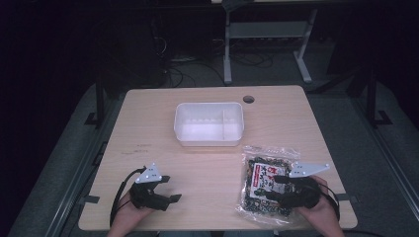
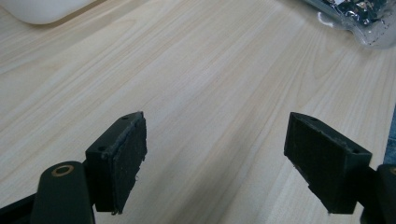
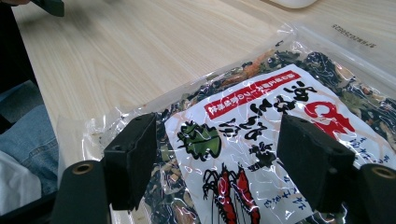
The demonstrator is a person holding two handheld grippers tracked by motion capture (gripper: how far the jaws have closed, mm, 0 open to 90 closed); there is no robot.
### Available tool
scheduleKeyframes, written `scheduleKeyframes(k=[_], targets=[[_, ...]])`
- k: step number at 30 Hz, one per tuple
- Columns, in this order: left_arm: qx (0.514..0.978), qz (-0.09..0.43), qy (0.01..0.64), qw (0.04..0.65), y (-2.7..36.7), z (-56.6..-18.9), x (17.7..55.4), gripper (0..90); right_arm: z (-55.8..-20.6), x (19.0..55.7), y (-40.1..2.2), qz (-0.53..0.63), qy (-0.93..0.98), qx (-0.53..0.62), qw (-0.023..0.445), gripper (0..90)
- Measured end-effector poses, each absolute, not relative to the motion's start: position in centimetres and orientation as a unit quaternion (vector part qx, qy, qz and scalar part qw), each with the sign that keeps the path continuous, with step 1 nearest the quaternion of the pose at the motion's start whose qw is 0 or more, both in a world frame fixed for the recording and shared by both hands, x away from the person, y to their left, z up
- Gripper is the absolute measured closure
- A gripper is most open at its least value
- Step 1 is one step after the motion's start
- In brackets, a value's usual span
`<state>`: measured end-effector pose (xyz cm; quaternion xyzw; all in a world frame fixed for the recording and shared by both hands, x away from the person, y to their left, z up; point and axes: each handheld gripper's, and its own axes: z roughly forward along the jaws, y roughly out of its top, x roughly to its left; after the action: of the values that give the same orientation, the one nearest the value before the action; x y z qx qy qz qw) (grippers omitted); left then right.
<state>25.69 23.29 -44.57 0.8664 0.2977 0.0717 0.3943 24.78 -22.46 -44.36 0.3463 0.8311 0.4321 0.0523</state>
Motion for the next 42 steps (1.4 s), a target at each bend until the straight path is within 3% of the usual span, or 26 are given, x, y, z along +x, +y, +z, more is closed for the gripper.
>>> scheduleKeyframes(k=[30, 42], targets=[[0.885, 0.062, 0.263, 0.38, 20.7, -44.4, 24.9, 22.5, -44.4, 25.8, -25.0, 0.43, 0.814, 0.385, 0.059, 28.7], [0.893, 0.055, 0.239, 0.379, 18.2, -44.0, 24.6, 23.8, -43.8, 28.1, -28.1, 0.421, 0.796, 0.428, 0.072, 28.6]])
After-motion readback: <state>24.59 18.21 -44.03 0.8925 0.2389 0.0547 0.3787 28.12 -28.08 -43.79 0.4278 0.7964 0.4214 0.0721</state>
